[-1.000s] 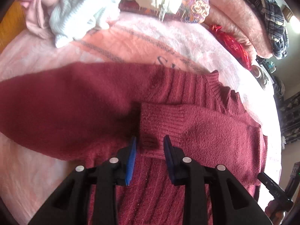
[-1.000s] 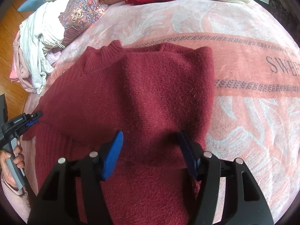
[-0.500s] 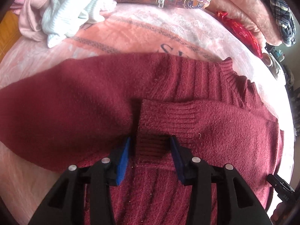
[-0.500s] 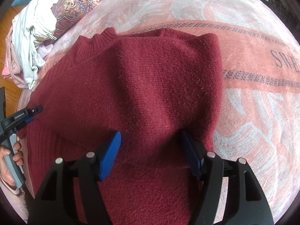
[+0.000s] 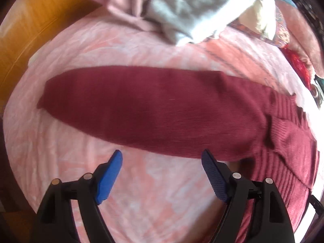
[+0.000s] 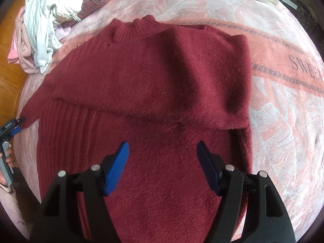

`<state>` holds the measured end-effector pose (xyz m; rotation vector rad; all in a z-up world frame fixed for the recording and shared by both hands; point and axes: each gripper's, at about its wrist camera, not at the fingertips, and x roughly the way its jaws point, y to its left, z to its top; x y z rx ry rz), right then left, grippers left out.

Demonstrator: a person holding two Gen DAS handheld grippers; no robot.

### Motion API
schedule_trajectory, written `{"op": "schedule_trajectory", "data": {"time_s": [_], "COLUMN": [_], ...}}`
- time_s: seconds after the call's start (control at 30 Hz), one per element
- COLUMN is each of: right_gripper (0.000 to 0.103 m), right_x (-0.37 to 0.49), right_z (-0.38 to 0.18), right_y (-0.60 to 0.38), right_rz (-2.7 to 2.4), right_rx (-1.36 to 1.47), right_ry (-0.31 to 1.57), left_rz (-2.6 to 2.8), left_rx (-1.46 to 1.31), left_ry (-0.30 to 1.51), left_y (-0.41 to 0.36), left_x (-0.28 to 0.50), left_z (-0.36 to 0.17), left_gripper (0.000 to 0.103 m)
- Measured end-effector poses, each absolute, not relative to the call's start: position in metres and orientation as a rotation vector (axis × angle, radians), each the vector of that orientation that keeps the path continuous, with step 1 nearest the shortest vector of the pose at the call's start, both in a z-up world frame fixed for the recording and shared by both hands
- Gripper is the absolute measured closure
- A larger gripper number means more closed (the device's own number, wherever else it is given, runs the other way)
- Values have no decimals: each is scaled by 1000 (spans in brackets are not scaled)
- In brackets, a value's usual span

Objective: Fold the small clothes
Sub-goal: 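Grasp the other sleeve cuff with the left tool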

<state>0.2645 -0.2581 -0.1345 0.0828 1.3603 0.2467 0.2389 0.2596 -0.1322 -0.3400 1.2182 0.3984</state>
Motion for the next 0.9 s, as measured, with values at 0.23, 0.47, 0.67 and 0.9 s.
{"op": "schedule_trajectory", "data": {"time_s": [0.23, 0.47, 0.67, 0.9], "right_gripper": [34, 33, 30, 28], "right_x": [254, 253, 250, 250], "right_z": [-145, -162, -165, -170], "right_y": [-220, -219, -214, -208], "right_rz": [301, 289, 303, 306], "right_rx": [27, 5, -37, -51], "right_ry": [1372, 1399, 1386, 1377], "left_rz": [551, 562, 578, 625], "left_rx": [-530, -721, -771, -701], "left_ry": [1210, 1132, 1059, 1085], "left_y": [371, 434, 462, 468], "left_x": [216, 223, 230, 238], "left_z": [-146, -168, -169, -169], "left_gripper": [22, 22, 25, 88]}}
